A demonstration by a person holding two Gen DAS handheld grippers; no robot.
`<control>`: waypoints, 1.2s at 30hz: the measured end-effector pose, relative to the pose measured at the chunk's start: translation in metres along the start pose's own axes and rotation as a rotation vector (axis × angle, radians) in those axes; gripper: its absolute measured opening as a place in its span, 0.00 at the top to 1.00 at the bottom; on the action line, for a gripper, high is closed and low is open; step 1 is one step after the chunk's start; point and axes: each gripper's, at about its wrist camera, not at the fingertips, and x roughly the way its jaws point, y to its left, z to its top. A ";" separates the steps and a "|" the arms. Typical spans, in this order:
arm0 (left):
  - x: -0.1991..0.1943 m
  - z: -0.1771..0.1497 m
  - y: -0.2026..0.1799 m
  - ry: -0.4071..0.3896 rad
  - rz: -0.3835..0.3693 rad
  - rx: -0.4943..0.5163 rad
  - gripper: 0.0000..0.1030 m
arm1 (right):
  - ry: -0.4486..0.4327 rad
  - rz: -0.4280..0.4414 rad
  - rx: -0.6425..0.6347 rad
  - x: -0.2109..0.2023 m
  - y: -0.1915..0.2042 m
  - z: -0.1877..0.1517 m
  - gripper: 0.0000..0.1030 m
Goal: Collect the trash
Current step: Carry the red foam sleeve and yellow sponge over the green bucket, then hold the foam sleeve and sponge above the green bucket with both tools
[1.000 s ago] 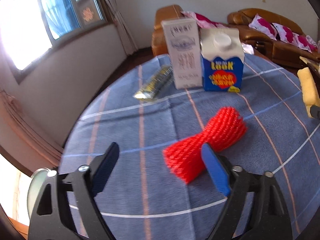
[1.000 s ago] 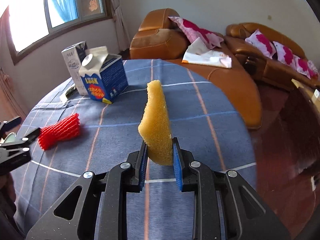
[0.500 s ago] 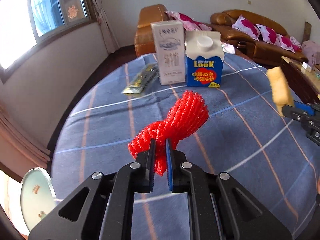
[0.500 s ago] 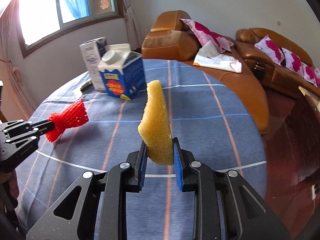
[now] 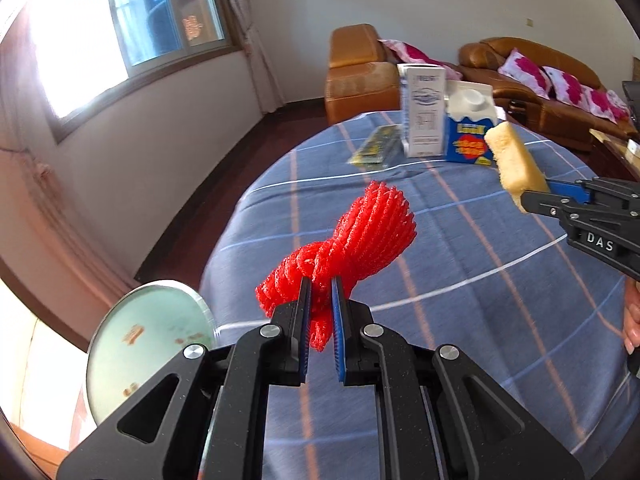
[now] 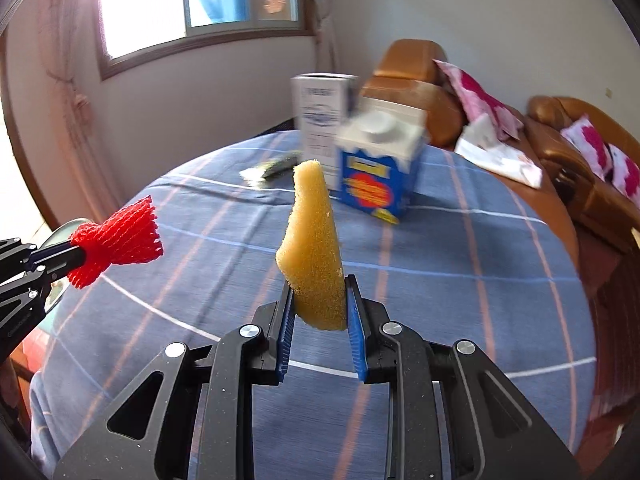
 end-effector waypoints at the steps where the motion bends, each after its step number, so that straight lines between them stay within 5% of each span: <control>1: -0.002 -0.003 0.005 0.001 0.006 -0.008 0.91 | 0.001 0.008 -0.010 0.002 0.007 0.001 0.76; 15: -0.019 -0.041 0.063 0.034 0.117 -0.087 0.91 | 0.006 0.113 -0.163 0.025 0.095 0.013 0.76; 36: -0.033 -0.065 0.119 0.063 0.226 -0.166 0.91 | -0.014 0.190 -0.320 0.042 0.169 0.025 0.76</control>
